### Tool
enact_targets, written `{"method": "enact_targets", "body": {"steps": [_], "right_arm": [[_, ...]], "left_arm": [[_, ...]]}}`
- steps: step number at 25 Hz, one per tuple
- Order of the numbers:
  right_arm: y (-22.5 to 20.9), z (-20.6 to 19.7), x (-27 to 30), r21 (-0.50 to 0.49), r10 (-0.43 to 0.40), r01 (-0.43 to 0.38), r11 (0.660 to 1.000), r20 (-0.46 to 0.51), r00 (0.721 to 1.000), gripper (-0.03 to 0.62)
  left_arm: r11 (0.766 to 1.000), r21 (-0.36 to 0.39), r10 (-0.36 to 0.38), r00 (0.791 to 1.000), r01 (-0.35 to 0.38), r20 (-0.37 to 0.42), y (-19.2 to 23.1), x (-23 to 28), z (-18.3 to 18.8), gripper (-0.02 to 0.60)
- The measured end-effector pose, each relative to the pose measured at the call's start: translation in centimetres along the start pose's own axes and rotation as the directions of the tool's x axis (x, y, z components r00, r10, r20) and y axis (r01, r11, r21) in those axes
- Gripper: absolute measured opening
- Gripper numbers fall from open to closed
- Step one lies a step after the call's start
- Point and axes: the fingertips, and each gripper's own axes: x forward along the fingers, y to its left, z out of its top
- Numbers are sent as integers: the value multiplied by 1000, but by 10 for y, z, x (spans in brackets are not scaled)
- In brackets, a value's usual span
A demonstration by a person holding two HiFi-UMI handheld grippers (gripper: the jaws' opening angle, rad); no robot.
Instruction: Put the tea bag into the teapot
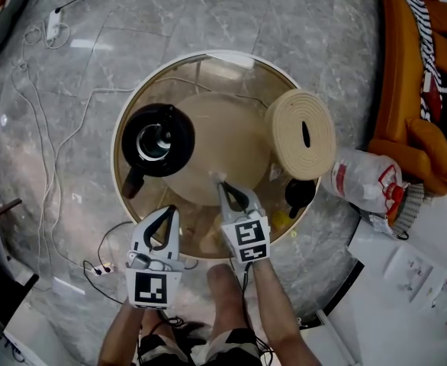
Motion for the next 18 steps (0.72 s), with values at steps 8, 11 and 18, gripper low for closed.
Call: {"method": "enact_targets", "body": {"steps": [8,11,18], "right_arm": [[2,28,-36,15,-38,37,999,60,997,2],[6,36,-57,29,-61,59,998,82,995,2],[31,83,-105,43,-73,66,997,186,980,2]], "left_arm": [[1000,12,1,1000,-2,31,-4,-12,23,17],[1000,18,0,999,0,44,-5,-20,36,17],[999,42,-3,997,-1,76,-8,-42,62,17]]}}
